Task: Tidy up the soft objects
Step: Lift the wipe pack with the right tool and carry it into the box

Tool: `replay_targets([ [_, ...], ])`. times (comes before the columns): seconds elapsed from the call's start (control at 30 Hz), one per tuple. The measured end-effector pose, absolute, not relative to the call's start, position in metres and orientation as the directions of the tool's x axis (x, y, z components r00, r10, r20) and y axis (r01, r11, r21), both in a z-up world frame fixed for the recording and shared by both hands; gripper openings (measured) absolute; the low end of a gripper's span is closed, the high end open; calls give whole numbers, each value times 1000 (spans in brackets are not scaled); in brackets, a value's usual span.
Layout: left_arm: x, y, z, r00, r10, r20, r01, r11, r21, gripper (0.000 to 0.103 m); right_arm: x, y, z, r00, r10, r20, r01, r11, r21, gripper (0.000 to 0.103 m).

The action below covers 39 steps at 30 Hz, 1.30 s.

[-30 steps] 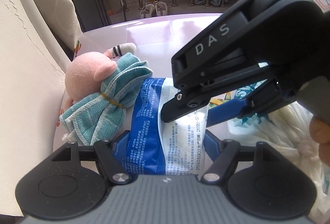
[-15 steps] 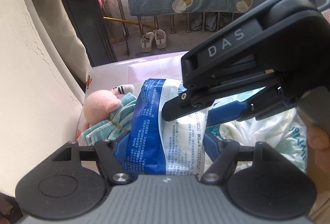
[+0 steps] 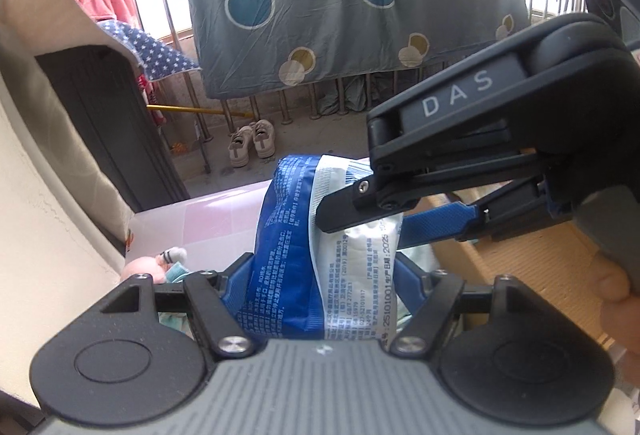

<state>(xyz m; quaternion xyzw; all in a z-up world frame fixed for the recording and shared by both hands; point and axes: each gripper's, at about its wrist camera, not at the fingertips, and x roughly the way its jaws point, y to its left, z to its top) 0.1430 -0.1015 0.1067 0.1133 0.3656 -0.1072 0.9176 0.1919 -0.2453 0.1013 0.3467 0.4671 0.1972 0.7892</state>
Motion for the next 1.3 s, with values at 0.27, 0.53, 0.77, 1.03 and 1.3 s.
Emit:
replay_targets([
  [0.27, 141, -184, 108, 700, -204, -684, 393, 910, 131, 73, 154, -340, 111, 576, 565, -591, 82, 679, 729, 45],
  [0.53, 151, -247, 92, 628, -279, -727, 489, 868, 89, 73, 143, -412, 85, 606, 527, -596, 173, 644, 745, 45],
  [0.77, 171, -268, 65, 561, -280, -779, 506, 861, 54, 73, 166, -449, 45, 554, 579, -599, 185, 616, 766, 45],
  [1.03, 198, -240, 31, 445, -302, -843, 496, 867, -49, 69, 207, -457, -40, 404, 650, -644, 197, 625, 755, 49],
  [1.3, 203, -212, 39, 476, -312, -822, 467, 882, -64, 69, 213, -474, -78, 430, 608, -668, 311, 594, 742, 49],
])
